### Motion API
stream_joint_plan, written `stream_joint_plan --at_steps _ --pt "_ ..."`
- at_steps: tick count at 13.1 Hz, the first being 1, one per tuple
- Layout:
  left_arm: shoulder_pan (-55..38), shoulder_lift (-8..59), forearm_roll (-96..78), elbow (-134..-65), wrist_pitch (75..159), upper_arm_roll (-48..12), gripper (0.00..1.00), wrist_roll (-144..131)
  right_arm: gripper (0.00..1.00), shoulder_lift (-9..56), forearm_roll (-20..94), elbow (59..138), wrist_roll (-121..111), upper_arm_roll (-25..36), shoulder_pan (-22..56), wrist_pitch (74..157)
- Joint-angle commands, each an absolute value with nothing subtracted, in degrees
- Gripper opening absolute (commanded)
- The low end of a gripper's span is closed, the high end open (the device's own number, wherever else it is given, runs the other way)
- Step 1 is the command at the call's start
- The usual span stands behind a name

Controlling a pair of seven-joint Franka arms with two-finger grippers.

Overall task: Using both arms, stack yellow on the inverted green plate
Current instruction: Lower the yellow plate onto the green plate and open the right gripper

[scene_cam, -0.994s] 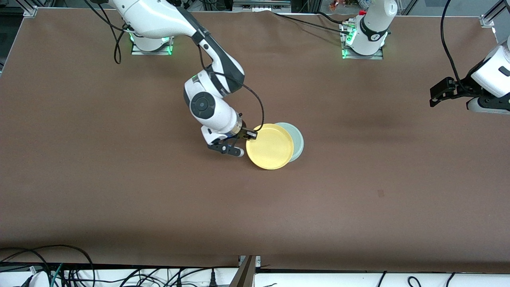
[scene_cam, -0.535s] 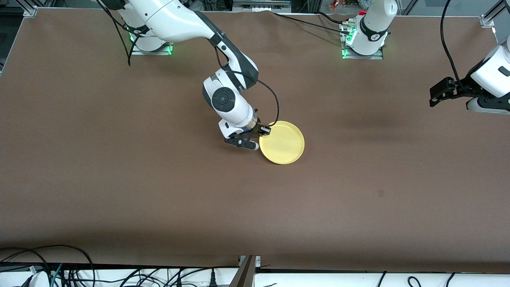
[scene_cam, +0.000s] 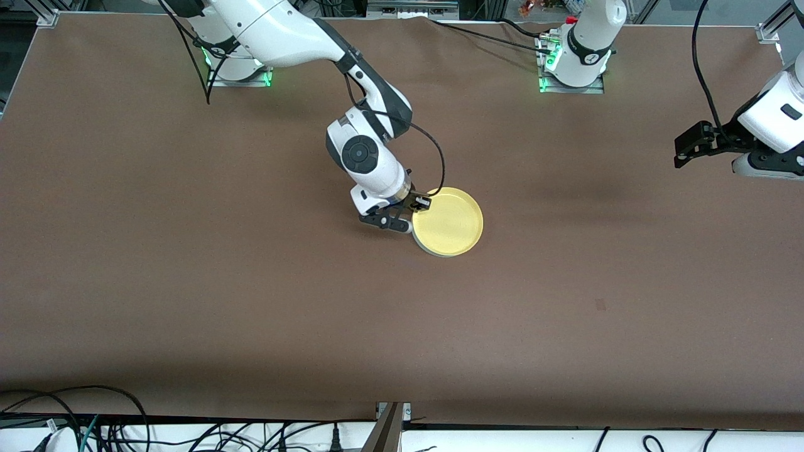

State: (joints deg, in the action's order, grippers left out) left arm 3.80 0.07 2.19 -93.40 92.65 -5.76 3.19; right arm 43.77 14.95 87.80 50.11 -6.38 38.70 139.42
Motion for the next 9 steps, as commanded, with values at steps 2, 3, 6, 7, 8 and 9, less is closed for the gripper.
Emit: stream_joint_plan --at_steps 2,3,6,7,8,9 --pt "3.96 -1.14 3.43 -94.22 91.67 -6.15 1.00 2.99 0.38 43.86 15.73 87.71 50.54 -6.59 37.53 140.18" --pt "3.96 -1.14 3.43 -94.22 91.50 -6.15 1.00 2.90 0.99 43.86 15.65 87.71 50.54 -6.59 37.53 140.10" --pt "3.96 -1.14 3.43 -94.13 91.49 -6.15 1.00 2.90 1.00 42.90 15.56 87.63 50.80 -6.42 37.53 139.66" --pt "3.96 -1.06 3.43 -94.13 91.49 -6.15 1.00 2.90 1.00 42.37 15.47 87.71 50.80 -6.33 37.01 139.48" --pt "3.96 -1.05 3.43 -94.13 91.49 -6.15 1.00 2.90 1.00 41.41 15.56 87.71 50.97 -6.07 36.31 138.09" --pt "4.04 -1.05 3.43 -94.13 91.49 -6.15 1.00 2.99 1.00 39.92 15.47 87.63 50.98 -5.98 35.43 136.51"
